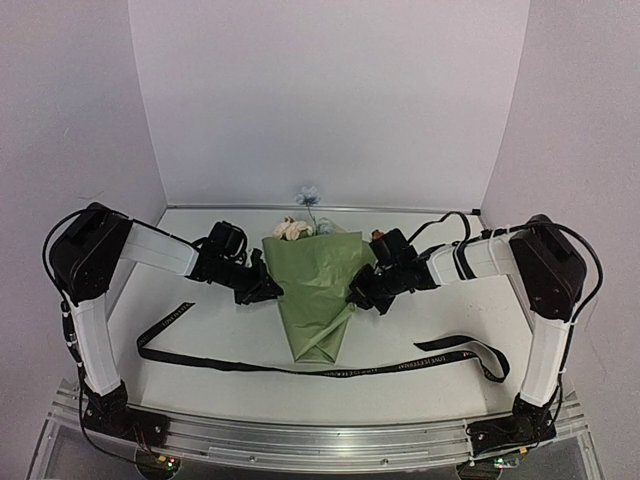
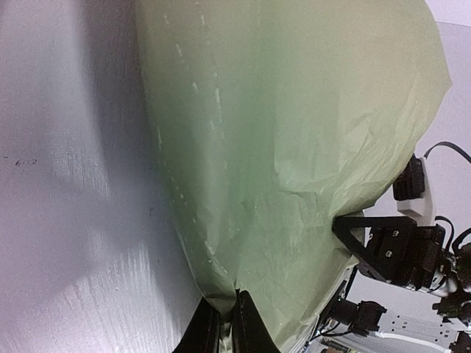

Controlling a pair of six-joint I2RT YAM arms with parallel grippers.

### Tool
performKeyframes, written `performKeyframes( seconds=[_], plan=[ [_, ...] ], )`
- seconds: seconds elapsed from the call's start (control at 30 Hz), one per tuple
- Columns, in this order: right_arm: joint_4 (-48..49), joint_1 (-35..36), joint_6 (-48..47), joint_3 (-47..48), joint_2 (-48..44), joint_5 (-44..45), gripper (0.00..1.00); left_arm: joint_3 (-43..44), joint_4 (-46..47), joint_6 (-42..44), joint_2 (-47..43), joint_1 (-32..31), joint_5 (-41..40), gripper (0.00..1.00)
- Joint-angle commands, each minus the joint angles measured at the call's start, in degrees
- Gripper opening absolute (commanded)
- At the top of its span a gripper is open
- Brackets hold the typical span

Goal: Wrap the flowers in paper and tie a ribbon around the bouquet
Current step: Pick up the folded bouquet from the center of the board, then place the folded bouquet on the ribbon.

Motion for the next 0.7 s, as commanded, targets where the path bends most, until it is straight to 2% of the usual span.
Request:
performKeyframes(
  seconds=[0.0, 0.67],
  plan=[
    [-4.52, -0.16, 2.71, 2.99, -1.78, -0.97, 0.0, 2.42, -3.63, -0.22, -1.24, -0.18, 2.12, 0.08],
    [-4.73, 3.79, 9.29, -6.39, -11.16, 1.5, 0.0, -4.52, -3.62, -3.43, -8.41, -2.82, 4.21, 0.06]
  ],
)
